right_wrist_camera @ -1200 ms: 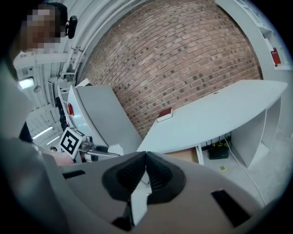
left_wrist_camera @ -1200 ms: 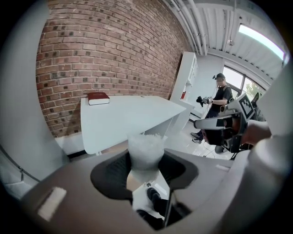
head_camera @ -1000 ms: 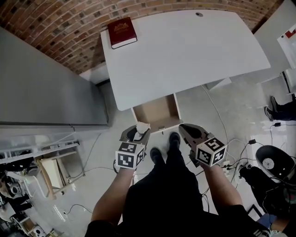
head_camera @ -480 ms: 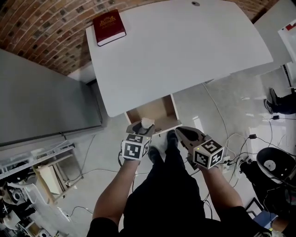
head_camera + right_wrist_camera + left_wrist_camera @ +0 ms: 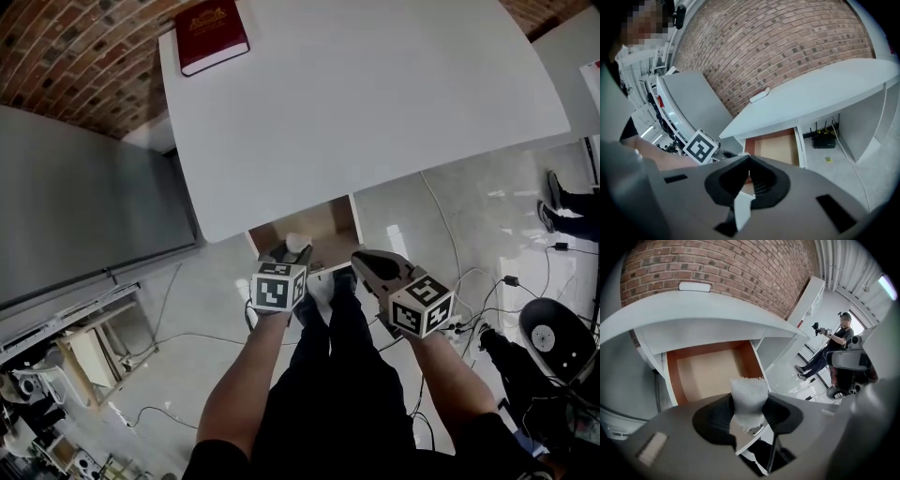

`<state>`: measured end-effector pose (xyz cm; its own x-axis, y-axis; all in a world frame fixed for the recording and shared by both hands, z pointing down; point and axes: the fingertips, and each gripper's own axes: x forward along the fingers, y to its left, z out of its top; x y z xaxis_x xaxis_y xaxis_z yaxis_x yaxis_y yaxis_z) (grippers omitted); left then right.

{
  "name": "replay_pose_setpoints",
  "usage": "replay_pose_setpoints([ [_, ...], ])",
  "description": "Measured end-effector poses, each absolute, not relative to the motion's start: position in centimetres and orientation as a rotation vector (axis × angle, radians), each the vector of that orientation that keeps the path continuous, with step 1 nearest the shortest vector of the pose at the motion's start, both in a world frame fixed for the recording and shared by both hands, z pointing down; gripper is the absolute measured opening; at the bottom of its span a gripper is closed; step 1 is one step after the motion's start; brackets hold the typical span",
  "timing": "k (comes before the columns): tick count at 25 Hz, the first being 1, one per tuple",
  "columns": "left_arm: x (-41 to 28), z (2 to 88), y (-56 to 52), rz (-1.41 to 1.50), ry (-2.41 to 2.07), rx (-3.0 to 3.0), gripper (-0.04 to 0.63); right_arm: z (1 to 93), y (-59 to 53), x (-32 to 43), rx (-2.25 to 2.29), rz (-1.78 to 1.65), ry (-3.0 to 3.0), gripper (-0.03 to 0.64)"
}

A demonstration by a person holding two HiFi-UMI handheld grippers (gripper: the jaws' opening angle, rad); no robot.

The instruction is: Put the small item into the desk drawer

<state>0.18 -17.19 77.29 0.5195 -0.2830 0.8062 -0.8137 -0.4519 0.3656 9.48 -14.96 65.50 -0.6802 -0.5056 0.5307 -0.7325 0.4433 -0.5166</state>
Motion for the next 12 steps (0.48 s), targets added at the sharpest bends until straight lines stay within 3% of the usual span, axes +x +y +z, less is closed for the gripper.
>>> replay_pose_setpoints([
  [12, -0.8, 84.1, -19.3, 0.939, -0.888, 1.849, 0.190, 70.7, -16.8, 8.1, 0.998, 1.150, -2.370, 0.012],
])
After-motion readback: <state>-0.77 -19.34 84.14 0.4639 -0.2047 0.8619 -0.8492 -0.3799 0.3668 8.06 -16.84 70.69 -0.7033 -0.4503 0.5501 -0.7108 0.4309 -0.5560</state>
